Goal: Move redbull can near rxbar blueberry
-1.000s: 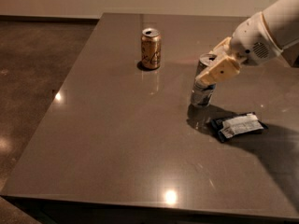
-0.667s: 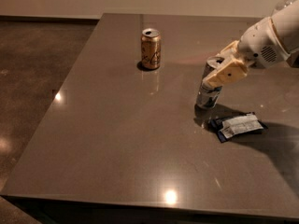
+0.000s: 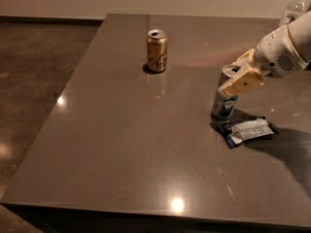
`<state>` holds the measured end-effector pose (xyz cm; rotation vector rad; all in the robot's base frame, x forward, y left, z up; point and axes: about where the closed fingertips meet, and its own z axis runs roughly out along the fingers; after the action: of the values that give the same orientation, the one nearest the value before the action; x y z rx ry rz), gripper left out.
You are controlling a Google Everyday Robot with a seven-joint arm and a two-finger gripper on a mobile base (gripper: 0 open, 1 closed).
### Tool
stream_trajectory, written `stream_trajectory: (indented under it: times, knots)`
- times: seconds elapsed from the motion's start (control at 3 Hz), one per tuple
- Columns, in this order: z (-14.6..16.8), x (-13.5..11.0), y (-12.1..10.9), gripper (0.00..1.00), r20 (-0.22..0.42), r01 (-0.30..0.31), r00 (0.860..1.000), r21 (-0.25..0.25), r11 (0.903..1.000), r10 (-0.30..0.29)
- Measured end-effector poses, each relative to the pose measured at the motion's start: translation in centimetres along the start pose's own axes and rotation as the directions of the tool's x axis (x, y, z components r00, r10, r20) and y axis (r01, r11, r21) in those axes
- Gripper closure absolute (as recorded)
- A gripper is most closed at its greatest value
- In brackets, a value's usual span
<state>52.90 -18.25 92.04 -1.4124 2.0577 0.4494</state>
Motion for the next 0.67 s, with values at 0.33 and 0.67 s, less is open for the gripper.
stream_trajectory:
  times: [0.33,0.67]
  knots:
    - [0.08,0.86,0.05,0.30,-0.006,-0.018,1.000,0.002,0.9998,0.018]
    - [0.21,0.94,0.10,0.05,-0.007,-0.020,1.000,0.000,0.9998,0.020]
